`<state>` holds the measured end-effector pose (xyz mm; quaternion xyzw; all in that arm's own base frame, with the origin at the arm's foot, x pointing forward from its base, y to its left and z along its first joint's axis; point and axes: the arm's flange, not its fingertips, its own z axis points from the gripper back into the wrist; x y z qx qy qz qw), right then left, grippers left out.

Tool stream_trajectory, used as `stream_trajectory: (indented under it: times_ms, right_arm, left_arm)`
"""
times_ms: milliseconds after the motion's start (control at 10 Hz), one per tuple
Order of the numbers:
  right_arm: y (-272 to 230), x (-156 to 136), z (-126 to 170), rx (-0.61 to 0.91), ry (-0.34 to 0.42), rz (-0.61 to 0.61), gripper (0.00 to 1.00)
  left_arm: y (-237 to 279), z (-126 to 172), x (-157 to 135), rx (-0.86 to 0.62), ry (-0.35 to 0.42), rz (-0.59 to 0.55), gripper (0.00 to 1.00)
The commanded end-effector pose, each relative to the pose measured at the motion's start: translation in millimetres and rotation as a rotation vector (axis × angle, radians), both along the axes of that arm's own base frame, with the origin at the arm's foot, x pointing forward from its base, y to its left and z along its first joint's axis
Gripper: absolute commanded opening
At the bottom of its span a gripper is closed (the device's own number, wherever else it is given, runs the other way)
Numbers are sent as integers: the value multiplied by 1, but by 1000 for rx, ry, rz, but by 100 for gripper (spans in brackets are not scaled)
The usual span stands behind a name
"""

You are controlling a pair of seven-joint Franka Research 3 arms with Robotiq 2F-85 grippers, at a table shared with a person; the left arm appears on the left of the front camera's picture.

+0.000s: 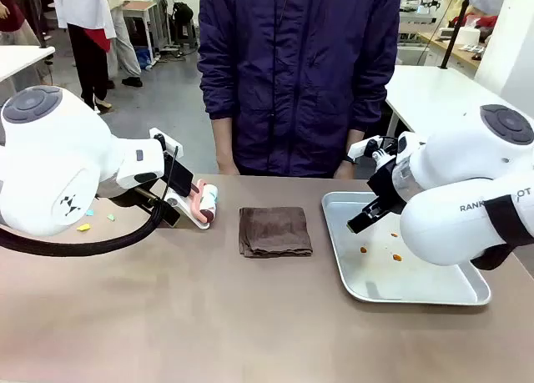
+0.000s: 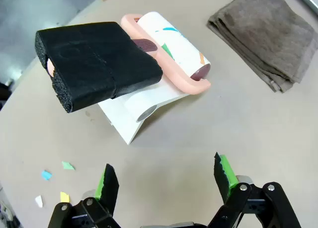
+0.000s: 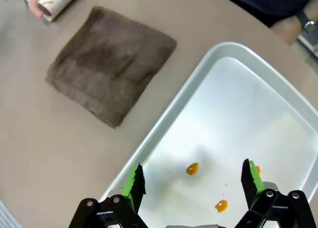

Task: Clean the surface of the table.
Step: Hold the Lint Roller with your left hand and the towel with your right hand.

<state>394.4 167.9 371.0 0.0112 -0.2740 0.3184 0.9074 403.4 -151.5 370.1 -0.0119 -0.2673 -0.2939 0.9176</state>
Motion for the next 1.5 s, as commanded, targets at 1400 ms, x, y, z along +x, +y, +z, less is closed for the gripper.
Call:
stream_trajectory:
  times_ms: [1400]
  right_arm:
    - [-6, -7, 13, 58, 87, -92, 100]
  left_arm:
    - [7, 11, -2, -70, 123, -16, 100]
